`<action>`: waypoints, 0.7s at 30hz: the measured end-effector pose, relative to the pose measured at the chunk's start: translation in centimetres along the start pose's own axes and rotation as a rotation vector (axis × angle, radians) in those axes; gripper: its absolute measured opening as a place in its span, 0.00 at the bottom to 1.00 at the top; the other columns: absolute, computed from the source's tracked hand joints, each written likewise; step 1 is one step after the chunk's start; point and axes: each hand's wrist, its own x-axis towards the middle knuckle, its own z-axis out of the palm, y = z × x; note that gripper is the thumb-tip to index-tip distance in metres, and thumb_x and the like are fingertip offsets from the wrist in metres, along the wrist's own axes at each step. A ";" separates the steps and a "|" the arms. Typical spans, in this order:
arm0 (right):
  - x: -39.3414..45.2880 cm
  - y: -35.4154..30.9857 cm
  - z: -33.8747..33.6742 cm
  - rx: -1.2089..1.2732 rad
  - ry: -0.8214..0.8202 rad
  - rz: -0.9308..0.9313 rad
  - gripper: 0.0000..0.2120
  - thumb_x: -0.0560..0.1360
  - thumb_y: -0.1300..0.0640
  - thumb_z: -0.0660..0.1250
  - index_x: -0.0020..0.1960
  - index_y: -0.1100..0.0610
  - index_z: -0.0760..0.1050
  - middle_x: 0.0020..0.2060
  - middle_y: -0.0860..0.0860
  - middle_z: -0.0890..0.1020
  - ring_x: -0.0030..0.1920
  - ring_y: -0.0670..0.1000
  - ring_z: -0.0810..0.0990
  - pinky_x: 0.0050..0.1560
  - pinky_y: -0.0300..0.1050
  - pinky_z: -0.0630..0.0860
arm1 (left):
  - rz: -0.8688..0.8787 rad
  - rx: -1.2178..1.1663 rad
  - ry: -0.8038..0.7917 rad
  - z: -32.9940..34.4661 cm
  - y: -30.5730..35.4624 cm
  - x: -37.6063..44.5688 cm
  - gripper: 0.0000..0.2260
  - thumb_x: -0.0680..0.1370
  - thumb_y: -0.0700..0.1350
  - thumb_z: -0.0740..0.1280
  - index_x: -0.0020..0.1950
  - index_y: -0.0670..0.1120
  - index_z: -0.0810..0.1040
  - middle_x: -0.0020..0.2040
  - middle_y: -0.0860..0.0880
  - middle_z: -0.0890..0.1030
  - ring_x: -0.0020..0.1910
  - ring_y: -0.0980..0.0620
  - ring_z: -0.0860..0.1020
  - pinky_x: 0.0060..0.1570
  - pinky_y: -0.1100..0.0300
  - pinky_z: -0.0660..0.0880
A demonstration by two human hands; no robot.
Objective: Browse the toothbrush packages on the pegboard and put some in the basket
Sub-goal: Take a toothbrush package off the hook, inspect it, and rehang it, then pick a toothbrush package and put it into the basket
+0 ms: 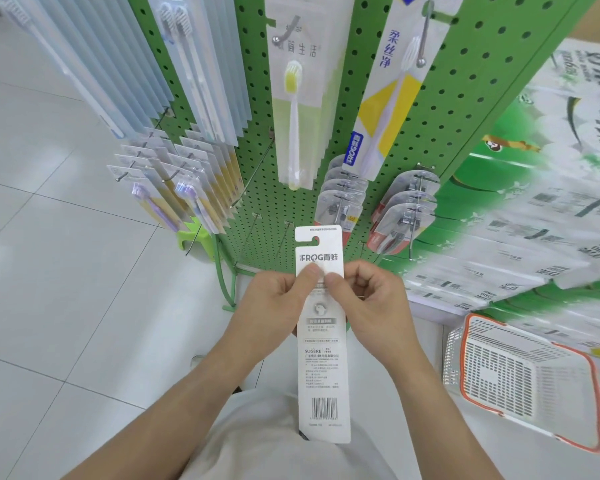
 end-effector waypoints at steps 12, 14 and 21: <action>-4.1 1.3 -4.3 -0.092 -0.290 0.129 0.09 0.74 0.58 0.75 0.52 0.53 0.77 0.45 0.49 0.87 0.41 0.53 0.84 0.44 0.51 0.81 | 0.153 -0.199 0.317 4.6 -0.8 -0.4 0.04 0.77 0.42 0.73 0.48 0.43 0.80 0.42 0.48 0.86 0.34 0.57 0.82 0.33 0.64 0.77; -5.1 1.7 -4.9 -0.105 -0.375 0.209 0.12 0.75 0.57 0.76 0.56 0.52 0.77 0.48 0.48 0.87 0.46 0.51 0.86 0.46 0.48 0.82 | 0.122 -0.245 0.370 5.2 -1.4 -0.3 0.03 0.79 0.43 0.71 0.47 0.45 0.79 0.42 0.48 0.86 0.35 0.55 0.82 0.34 0.61 0.76; -8.2 1.9 -7.0 -0.110 -0.455 0.270 0.08 0.80 0.60 0.68 0.55 0.48 0.75 0.42 0.51 0.87 0.44 0.57 0.87 0.44 0.48 0.83 | 0.084 -0.346 0.373 6.9 -2.1 -0.5 0.04 0.78 0.47 0.71 0.50 0.48 0.79 0.41 0.52 0.86 0.38 0.52 0.83 0.35 0.58 0.78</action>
